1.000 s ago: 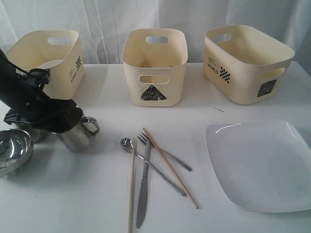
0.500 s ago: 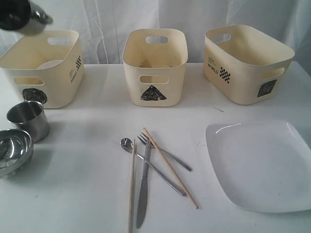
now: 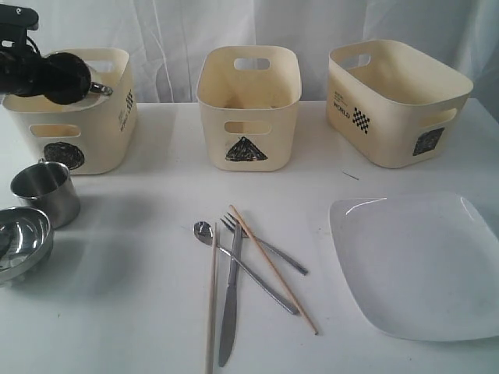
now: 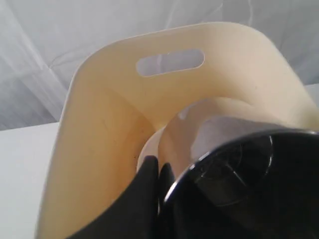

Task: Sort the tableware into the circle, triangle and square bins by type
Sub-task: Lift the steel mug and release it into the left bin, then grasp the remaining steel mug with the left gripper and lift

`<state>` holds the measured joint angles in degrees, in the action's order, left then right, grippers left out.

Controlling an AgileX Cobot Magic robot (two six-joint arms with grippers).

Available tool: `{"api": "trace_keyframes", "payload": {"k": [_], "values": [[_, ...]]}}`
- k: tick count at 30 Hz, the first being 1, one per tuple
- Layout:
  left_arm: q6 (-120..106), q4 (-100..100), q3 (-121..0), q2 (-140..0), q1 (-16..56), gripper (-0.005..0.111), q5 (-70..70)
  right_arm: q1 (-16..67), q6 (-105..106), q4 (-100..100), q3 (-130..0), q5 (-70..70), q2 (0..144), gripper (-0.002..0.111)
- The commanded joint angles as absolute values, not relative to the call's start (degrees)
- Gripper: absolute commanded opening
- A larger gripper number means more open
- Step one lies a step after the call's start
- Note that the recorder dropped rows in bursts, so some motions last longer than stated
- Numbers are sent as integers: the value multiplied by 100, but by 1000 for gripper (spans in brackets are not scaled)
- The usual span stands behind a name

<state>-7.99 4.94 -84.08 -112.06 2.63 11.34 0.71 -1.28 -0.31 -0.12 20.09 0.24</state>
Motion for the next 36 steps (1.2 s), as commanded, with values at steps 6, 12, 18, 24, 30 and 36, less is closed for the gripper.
{"api": "trace_keyframes", "payload": {"k": [6,12,18,24,30,36], "values": [[-786,504,-9395,-11043,240,55,-1072,47,-131,-66,0,2004,0,0],[-786,348,-9772,-10428,240,55,-1980,47,-131,-66,0,2004,0,0],[-774,-273,-9812,-9707,240,55,-3804,47,-131,-66,0,2004,0,0],[-734,-938,-9649,-9771,240,55,-6192,47,-131,-66,0,2004,0,0],[-505,-990,-8966,-9905,240,55,-6026,47,-131,-66,0,2004,0,0],[197,-990,-8316,-9905,240,55,-4792,47,-131,-66,0,2004,0,0]]}}
